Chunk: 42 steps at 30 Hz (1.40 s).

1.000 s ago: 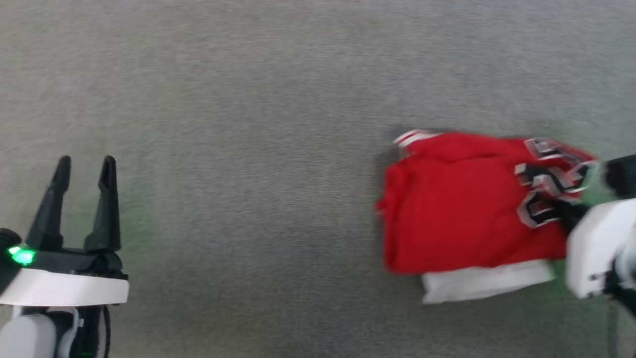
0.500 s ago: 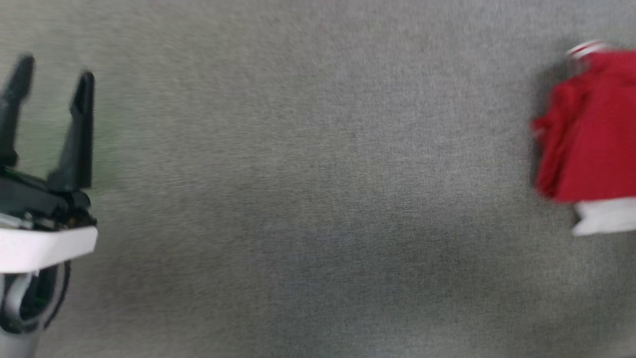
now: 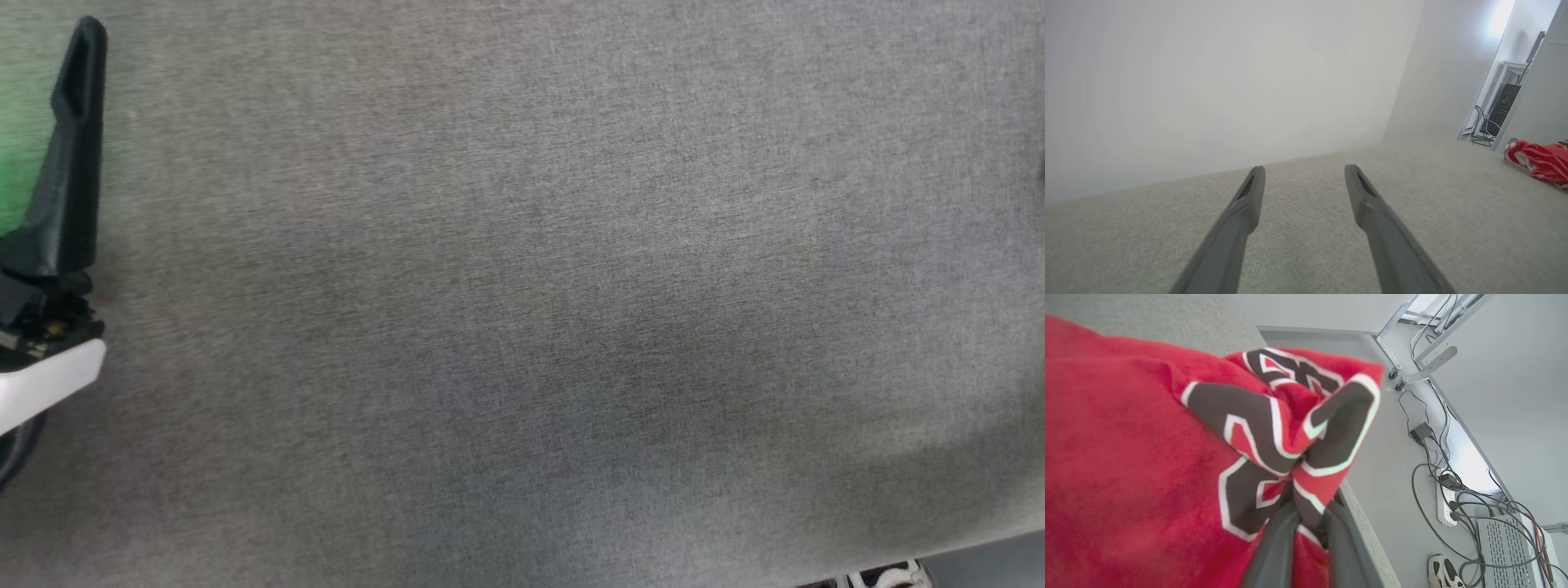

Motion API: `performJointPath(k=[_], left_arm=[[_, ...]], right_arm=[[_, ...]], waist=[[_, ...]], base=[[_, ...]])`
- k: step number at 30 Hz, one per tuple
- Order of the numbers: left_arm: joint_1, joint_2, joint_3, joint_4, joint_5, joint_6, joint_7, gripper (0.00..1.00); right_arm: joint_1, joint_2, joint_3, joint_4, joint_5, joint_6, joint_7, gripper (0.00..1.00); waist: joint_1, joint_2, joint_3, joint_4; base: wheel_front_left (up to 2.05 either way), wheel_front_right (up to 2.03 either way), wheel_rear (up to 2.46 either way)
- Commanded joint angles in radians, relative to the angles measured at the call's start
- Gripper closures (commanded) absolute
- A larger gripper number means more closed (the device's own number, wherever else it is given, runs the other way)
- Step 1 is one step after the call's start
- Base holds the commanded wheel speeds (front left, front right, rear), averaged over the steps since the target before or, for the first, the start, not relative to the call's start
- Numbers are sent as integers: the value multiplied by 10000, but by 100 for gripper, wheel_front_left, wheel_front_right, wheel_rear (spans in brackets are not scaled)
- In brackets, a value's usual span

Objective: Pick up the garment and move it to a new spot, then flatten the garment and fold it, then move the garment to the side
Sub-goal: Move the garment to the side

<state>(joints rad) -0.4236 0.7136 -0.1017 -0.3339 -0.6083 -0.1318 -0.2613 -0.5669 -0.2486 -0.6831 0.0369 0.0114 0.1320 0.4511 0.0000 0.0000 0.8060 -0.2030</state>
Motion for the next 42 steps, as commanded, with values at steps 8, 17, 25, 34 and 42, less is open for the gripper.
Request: performJointPath(k=[8,17,25,34,42], left_arm=[[-95,190,129,-257,124,26,-48,0],[-114,-111,55,-107,382,26,-48,0],[227,-1029,1,475,394,26,-48,0],[1255,-2090,-19,1852,251,26,-48,0],[2369,-2900,329,3142,671,26,-50,0]], right_arm=[[-833,201,-317,877,-755,-26,-709,100],[-1127,-88,6,1368,-1340,-26,-1212,0],[-686,-923,560,1054,-1009,-26,-1052,0],[490,-1218,3060,719,-185,-26,-1386,0],[1242,-574,4236,1117,512,-26,-2566,0]], waist=[[0,0,185,-37],[0,0,-156,138],[0,0,-1323,644],[0,0,-3077,1369],[0,0,-4429,1847]], base=[[0,0,0],[0,0,0],[0,0,0],[0,0,0],[0,0,0]])
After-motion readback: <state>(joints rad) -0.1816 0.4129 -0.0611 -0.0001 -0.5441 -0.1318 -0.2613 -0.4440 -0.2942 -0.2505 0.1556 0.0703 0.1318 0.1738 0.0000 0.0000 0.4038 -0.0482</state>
